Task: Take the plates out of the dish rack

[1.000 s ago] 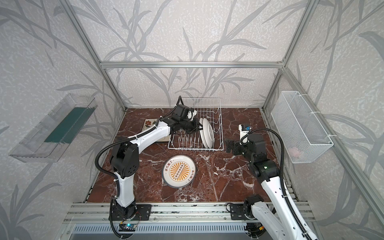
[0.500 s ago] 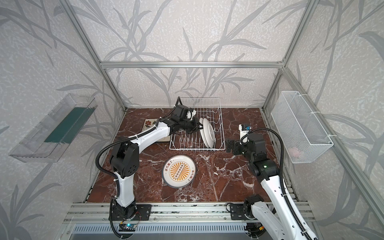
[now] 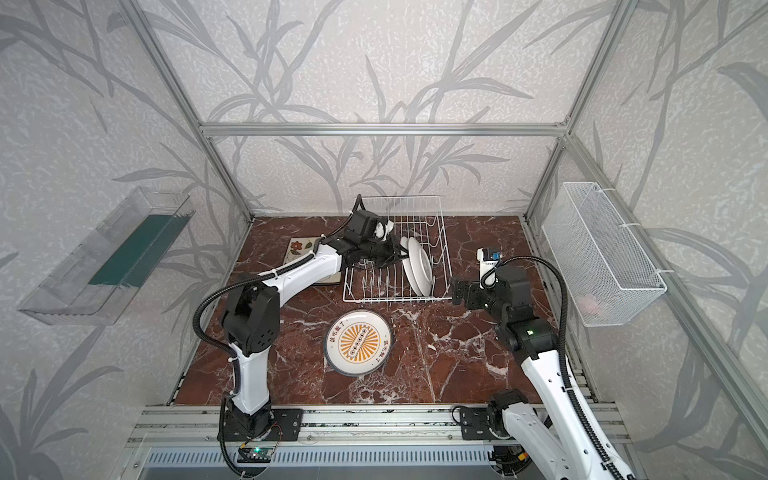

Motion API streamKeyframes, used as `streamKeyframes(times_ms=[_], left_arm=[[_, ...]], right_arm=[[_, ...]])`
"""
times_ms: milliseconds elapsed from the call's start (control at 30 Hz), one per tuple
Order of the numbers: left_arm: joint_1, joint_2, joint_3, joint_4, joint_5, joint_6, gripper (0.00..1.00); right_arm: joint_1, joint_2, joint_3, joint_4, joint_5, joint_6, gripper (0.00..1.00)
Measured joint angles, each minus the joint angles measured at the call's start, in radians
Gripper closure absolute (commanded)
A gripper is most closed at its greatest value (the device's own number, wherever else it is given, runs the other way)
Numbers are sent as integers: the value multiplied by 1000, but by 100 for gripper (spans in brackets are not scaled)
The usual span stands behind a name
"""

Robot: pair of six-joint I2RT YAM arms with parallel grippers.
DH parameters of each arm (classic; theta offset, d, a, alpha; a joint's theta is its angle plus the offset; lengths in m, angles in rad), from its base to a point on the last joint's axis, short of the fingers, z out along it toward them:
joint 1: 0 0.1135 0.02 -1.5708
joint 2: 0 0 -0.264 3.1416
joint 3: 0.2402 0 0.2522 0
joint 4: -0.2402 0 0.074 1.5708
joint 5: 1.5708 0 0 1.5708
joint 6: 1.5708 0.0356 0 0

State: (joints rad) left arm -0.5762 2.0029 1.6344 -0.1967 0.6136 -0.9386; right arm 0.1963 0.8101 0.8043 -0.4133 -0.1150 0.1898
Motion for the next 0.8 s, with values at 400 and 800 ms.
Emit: streamKeyframes(times_ms=[400, 800], left_arm=[[-2, -40, 47, -54, -9, 15, 100], [-3, -88, 118, -159, -38, 86, 100]], right_arm=[[-3, 2, 0, 13, -11, 1, 1], [-3, 3, 0, 23, -26, 19, 1]])
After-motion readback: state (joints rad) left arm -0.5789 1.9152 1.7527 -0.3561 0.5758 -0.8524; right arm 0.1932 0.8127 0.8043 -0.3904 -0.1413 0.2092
